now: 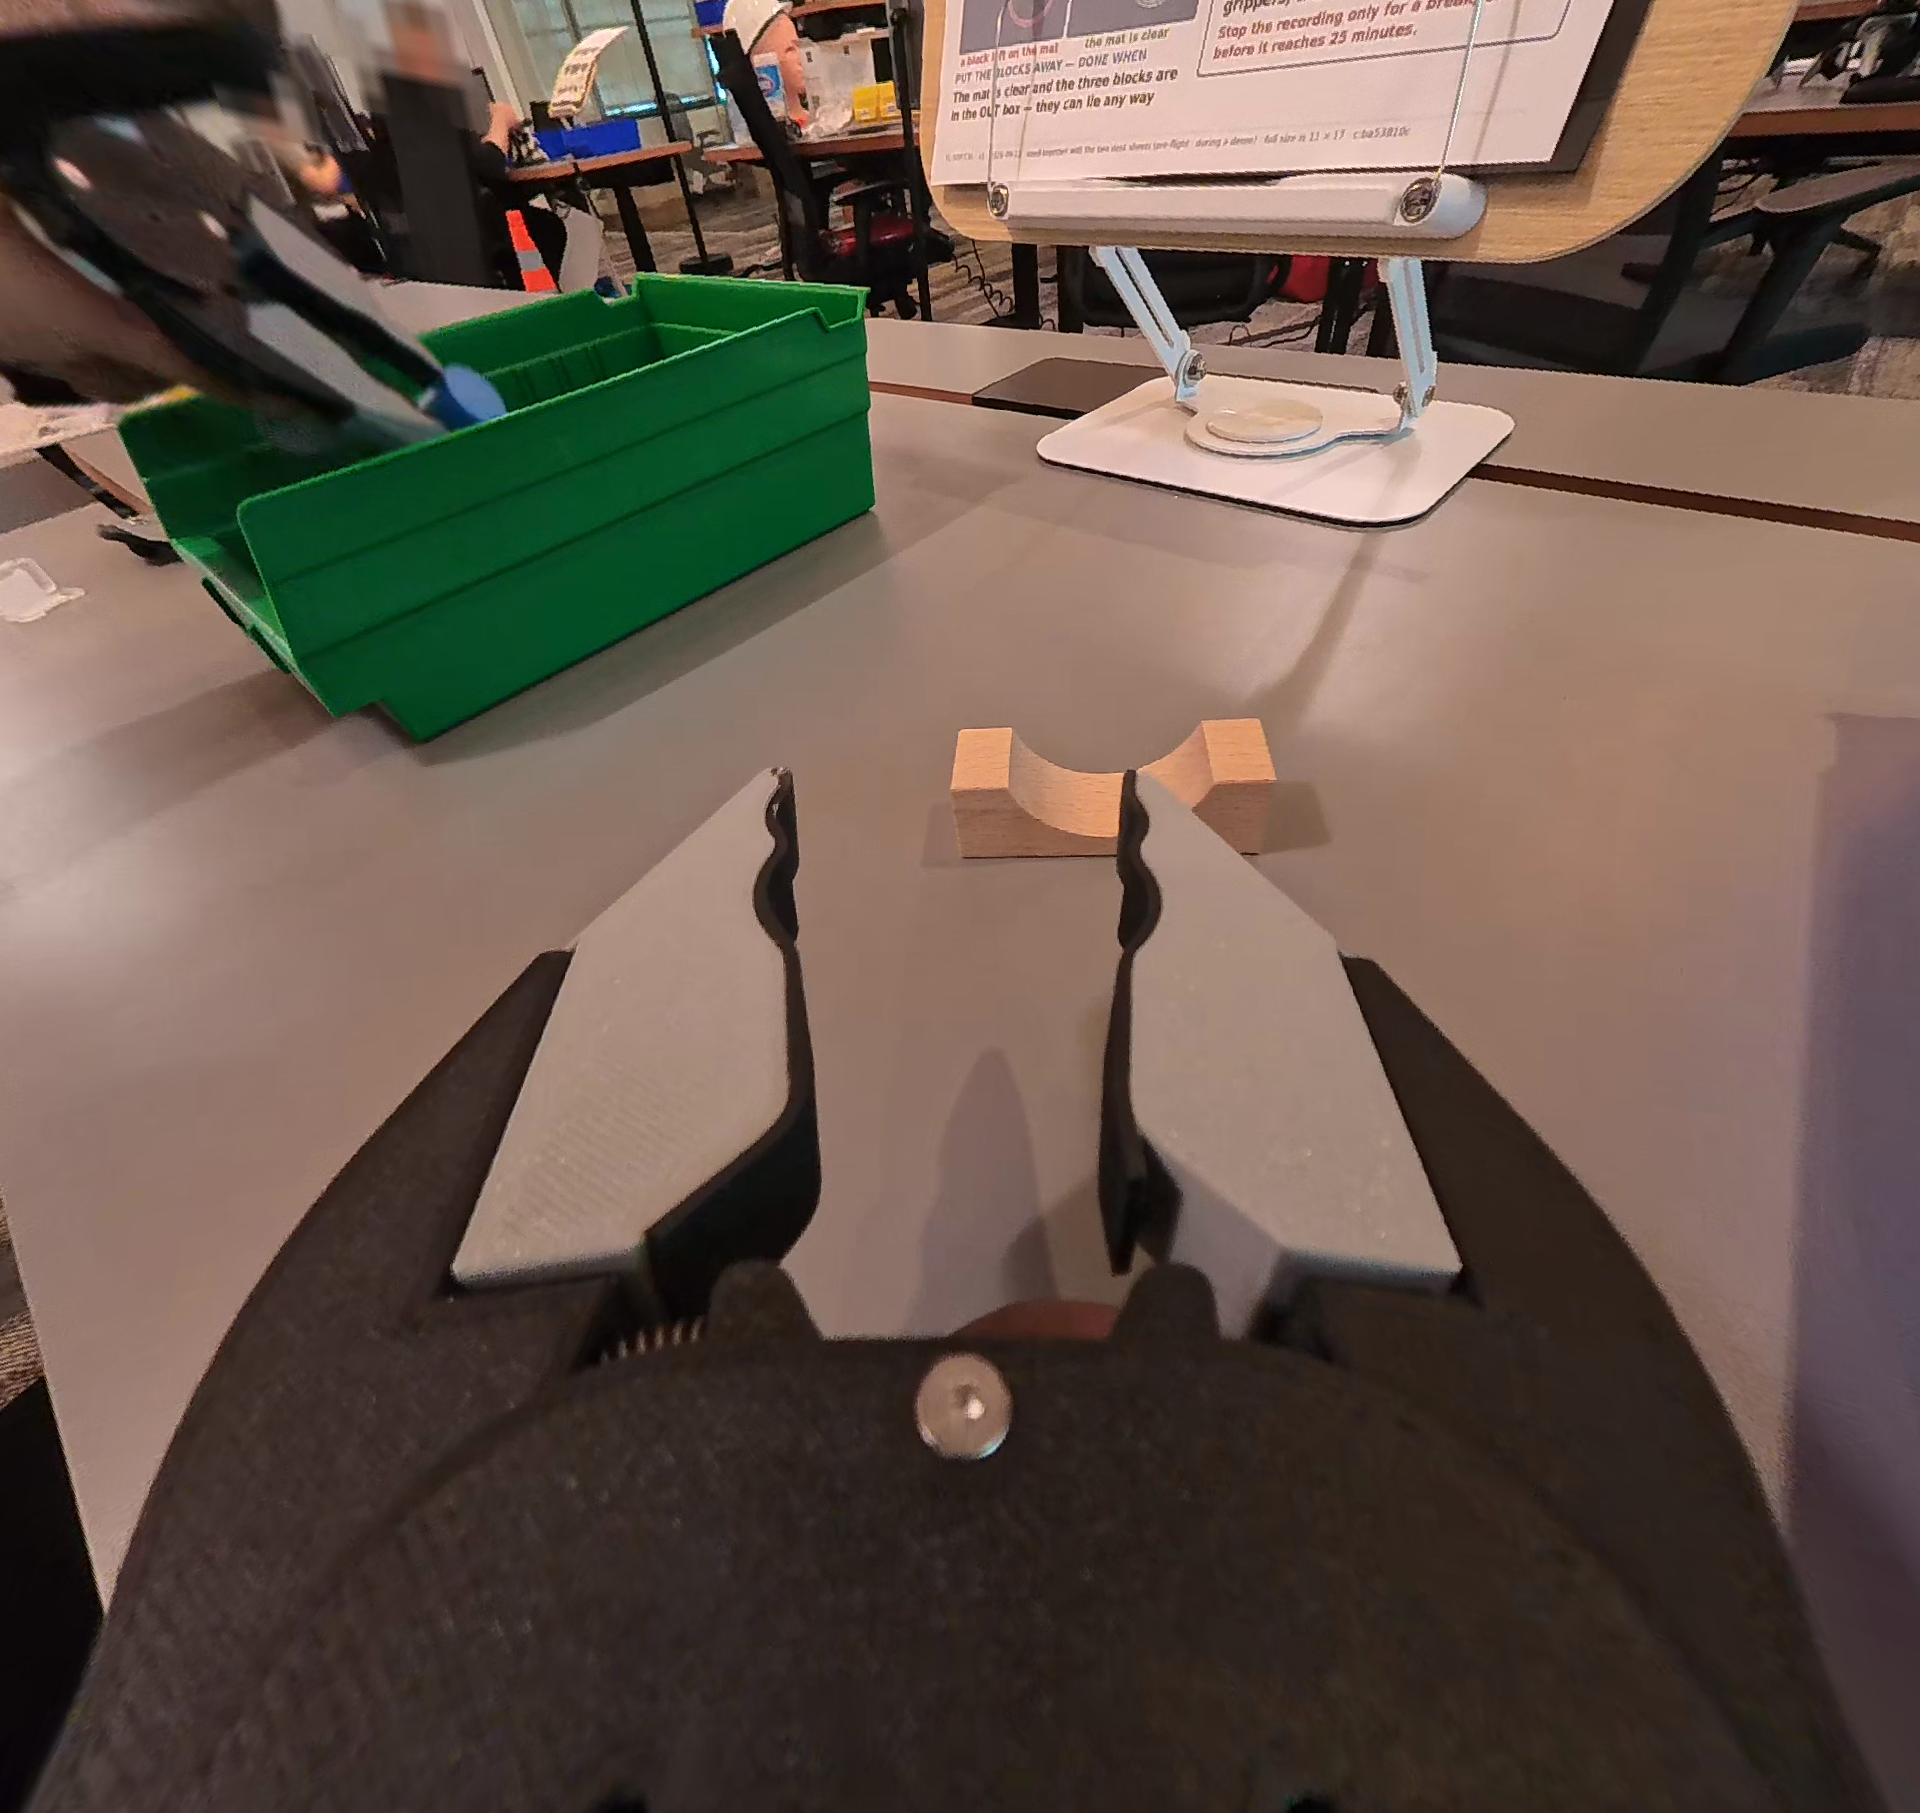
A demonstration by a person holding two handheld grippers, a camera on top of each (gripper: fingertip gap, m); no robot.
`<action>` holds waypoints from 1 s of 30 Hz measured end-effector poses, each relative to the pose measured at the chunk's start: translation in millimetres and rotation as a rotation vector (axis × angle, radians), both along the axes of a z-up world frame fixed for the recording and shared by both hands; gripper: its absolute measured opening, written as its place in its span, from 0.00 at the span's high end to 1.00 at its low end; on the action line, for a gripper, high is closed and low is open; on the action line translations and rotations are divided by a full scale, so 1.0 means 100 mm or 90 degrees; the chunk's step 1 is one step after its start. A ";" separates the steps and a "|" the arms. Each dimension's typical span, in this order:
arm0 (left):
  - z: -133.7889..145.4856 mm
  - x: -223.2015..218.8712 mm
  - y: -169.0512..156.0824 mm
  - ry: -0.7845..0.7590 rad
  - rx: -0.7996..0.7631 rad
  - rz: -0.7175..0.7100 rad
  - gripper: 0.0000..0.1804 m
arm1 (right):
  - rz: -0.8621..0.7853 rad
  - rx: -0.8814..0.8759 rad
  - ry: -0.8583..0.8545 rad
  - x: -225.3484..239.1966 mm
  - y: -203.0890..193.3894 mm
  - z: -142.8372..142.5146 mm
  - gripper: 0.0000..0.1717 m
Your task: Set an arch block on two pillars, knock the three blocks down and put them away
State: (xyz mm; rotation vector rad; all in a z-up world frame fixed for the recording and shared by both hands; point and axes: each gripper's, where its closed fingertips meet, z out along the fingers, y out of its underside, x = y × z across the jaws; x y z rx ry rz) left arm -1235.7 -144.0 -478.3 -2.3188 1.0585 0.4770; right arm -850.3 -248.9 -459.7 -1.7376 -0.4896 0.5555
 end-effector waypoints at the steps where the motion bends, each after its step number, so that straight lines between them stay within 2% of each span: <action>1: 0.15 0.10 0.01 -0.043 0.037 -0.001 0.83 | 0.000 0.001 -0.001 0.00 0.00 0.00 0.65; 4: 0.72 0.72 -0.10 -0.254 0.142 -0.057 0.84 | -0.001 0.002 -0.003 0.00 0.00 0.00 0.65; 7: 1.30 1.47 -0.43 -0.467 0.227 -0.156 0.84 | -0.004 0.003 -0.004 0.00 0.00 0.00 0.65; 9: 1.48 1.95 -0.69 -0.578 0.239 -0.219 0.84 | -0.006 0.005 -0.002 0.01 0.00 0.01 0.65; 10: 1.48 2.18 -0.79 -0.614 0.242 -0.243 0.84 | -0.007 0.005 -0.001 0.02 0.00 0.01 0.65; 12: 1.32 2.52 -0.84 -0.630 0.252 -0.254 0.84 | -0.009 0.006 0.002 0.03 0.00 0.02 0.65; 14: 0.99 2.75 -0.76 -0.611 0.253 -0.239 0.84 | -0.008 0.007 0.009 0.04 -0.01 0.03 0.65; 18: 0.25 3.08 -0.64 -0.573 0.162 -0.223 0.84 | -0.005 0.006 0.024 0.06 -0.01 0.05 0.65; 21: -0.14 3.14 -0.58 -0.546 0.099 -0.201 0.84 | -0.002 0.007 0.027 0.06 -0.01 0.06 0.66; 25: -0.20 3.16 -0.58 -0.561 0.062 -0.195 0.84 | 0.001 0.010 0.019 0.04 -0.02 0.06 0.66; 28: -0.38 3.12 -0.63 -0.522 -0.006 -0.184 0.84 | 0.007 0.007 0.014 0.02 -0.02 0.04 0.66; 30: -0.37 3.09 -0.62 -0.523 -0.005 -0.180 0.83 | 0.012 0.001 0.010 0.00 -0.02 0.02 0.65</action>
